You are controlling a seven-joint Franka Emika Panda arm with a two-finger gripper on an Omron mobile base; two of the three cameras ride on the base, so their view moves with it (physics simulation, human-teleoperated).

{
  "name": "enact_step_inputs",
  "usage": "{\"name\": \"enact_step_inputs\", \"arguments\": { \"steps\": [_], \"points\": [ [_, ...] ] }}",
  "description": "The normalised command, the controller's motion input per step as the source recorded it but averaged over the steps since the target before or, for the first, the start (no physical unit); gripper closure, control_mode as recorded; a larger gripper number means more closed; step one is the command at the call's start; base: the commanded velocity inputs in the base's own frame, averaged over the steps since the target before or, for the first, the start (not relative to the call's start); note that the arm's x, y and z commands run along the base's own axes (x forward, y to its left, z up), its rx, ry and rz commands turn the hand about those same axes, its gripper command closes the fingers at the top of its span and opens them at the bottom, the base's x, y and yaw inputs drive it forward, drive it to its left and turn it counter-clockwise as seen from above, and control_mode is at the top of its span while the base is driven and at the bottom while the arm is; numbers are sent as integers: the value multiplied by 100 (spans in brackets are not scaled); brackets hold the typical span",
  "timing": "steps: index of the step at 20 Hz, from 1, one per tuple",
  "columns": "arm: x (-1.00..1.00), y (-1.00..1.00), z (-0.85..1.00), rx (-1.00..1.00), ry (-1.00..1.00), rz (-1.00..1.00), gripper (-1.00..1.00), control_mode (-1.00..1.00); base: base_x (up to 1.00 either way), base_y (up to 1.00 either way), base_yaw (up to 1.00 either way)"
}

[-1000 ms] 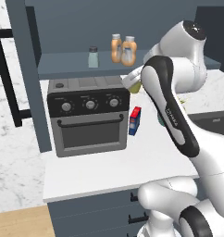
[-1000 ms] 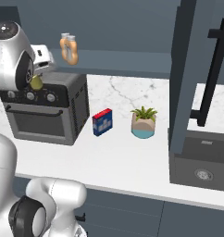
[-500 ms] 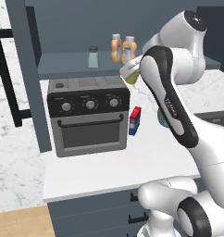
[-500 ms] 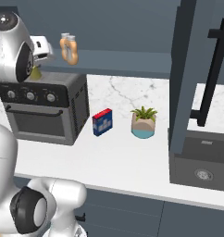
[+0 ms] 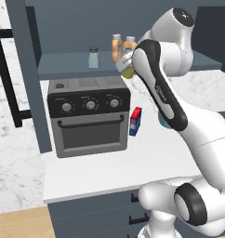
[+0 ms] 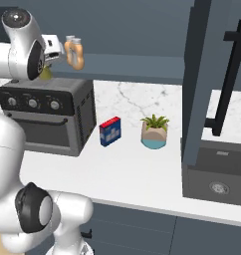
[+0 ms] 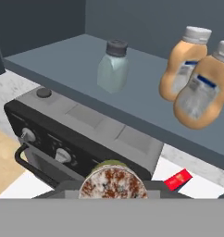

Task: Put the shaker and condiment bottle from the counter next to their counterparts in the cabinet.

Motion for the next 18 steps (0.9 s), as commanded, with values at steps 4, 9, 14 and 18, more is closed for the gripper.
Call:
{"name": "enact_step_inputs", "arguments": {
  "steps": [4,9,14,18],
  "points": [
    [42,3,1,0,0,-2,100,-100,0,0,0],
    [25,13,5,0,0,-1,100,-100,0,0,0],
    [21,20,4,0,0,-1,100,-100,0,0,0],
    [33,10,0,0,0,-2,100,-100,0,0,0]
  ]
}}
